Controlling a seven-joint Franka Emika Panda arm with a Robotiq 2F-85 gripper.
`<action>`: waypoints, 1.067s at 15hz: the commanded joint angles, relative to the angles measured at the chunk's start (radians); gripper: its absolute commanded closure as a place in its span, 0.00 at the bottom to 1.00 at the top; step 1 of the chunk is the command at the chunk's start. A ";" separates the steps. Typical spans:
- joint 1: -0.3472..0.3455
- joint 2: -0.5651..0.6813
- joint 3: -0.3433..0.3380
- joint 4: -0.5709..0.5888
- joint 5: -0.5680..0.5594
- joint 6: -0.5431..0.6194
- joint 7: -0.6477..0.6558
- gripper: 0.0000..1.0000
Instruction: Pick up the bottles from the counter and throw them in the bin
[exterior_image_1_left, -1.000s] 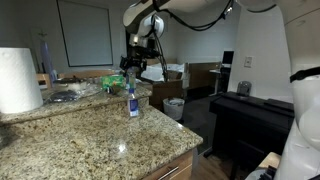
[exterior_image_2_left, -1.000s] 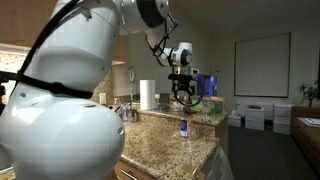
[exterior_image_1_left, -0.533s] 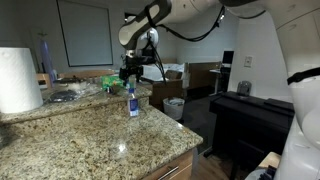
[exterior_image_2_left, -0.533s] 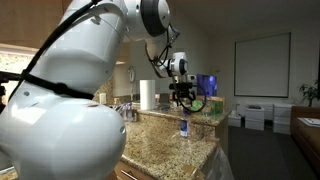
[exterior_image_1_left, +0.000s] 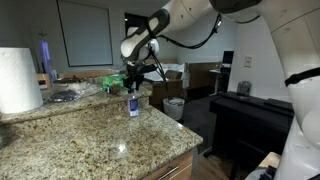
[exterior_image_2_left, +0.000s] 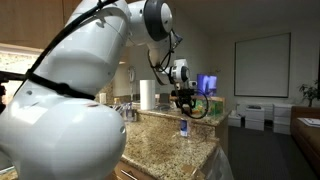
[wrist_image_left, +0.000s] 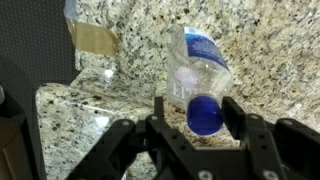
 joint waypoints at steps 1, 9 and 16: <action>-0.006 0.004 0.005 -0.021 0.007 0.045 -0.008 0.69; -0.005 0.004 0.004 -0.014 0.007 0.058 -0.008 0.79; -0.065 -0.119 -0.057 -0.025 0.022 -0.043 -0.004 0.87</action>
